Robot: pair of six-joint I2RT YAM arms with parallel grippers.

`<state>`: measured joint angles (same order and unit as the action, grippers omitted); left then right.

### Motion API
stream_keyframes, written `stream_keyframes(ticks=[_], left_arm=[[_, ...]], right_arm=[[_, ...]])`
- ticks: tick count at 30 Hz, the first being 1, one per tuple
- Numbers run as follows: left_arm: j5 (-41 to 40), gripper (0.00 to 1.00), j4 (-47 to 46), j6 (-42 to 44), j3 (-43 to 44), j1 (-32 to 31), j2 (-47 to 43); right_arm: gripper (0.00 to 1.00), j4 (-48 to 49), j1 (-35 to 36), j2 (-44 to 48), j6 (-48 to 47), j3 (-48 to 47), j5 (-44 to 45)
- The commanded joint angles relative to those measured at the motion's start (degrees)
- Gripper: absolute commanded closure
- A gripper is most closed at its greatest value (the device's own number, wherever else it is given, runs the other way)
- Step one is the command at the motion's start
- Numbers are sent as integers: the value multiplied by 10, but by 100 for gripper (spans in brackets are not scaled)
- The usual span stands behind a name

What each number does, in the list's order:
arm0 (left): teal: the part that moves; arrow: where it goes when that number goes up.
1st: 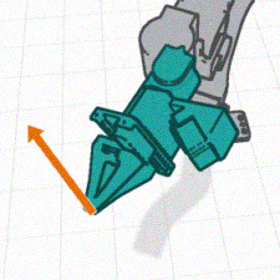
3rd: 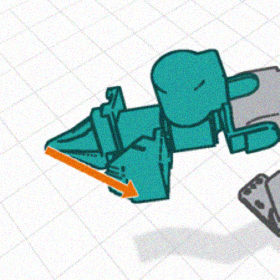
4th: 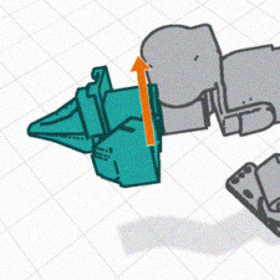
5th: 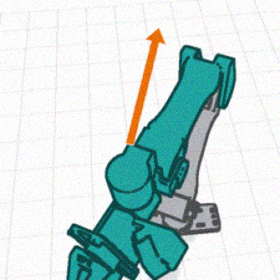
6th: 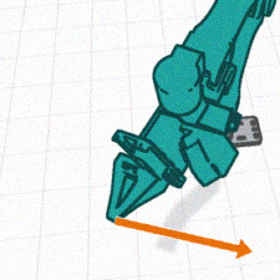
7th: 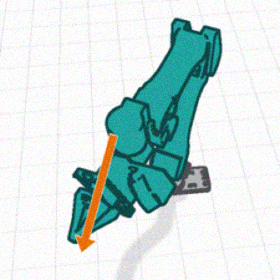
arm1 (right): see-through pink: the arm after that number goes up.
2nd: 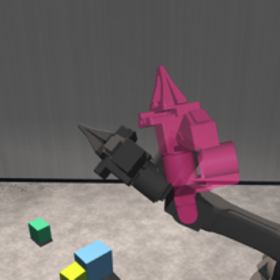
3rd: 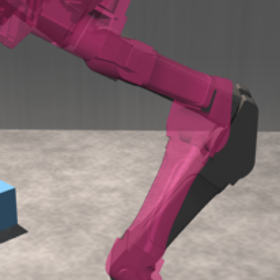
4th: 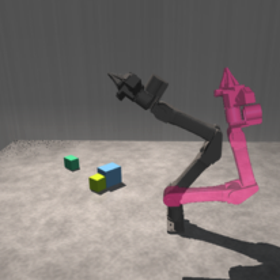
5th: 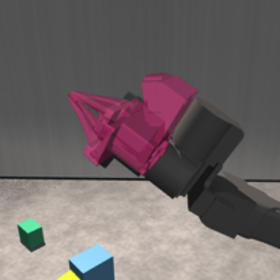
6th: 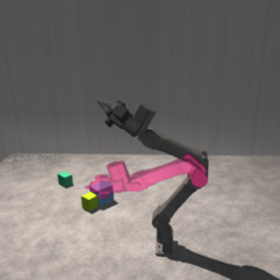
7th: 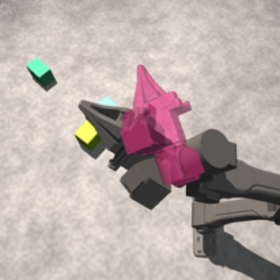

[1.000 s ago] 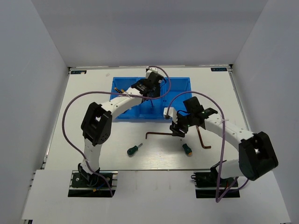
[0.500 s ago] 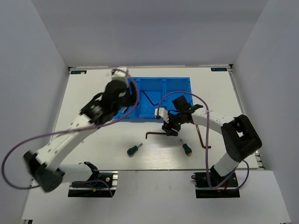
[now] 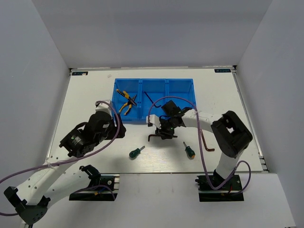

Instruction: Sort the tools into containers

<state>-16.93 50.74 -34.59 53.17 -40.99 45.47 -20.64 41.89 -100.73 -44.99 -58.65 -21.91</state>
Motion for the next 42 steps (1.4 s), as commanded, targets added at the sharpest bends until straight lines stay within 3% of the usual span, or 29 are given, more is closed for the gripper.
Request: stream_keyframes(ticks=[1, 2, 3, 4, 7, 8, 14, 19, 24, 27, 28, 31, 36, 42], left_arm=[[26, 25, 14, -19, -4, -1, -11], [32, 27, 6, -19, -10, -1, -11], [47, 28, -3, -19, -17, -1, -1], [56, 28, -3, -19, -17, -1, 5], [87, 29, -27, -14, -39, -1, 25], [99, 29, -34, -8, -46, -1, 25], [152, 28, -57, 26, -64, -7, 71], [172, 25, -80, 45, -82, -18, 82], [201, 25, -93, 71, -90, -24, 115], [206, 25, -93, 77, -95, -36, 134], [206, 25, -98, 77, -100, -37, 139], [201, 25, -103, 77, -111, -48, 146], [193, 24, -108, 82, -117, -65, 167], [174, 24, -103, 82, -117, -77, 182]], right_arm=[[56, -21, 13, -35, 15, -23, 5], [61, -23, 16, -38, 15, -23, 6], [74, -28, 18, -43, 15, -23, 8], [80, -33, 21, -44, 13, -23, 9], [98, -51, 24, -40, 20, -20, 8], [100, -55, 24, -39, 19, -22, 5], [100, -140, 20, -3, 46, -66, -30], [100, -255, 18, 22, 103, -170, -59], [100, -269, 15, 52, 143, -224, -83], [100, -242, 14, 45, 192, -264, -21], [100, -235, 14, 34, 206, -275, 51], [100, -235, 4, -24, 272, -397, 141], [100, -230, -7, -125, 351, -514, 265], [100, -227, -8, -193, 394, -581, 346]])
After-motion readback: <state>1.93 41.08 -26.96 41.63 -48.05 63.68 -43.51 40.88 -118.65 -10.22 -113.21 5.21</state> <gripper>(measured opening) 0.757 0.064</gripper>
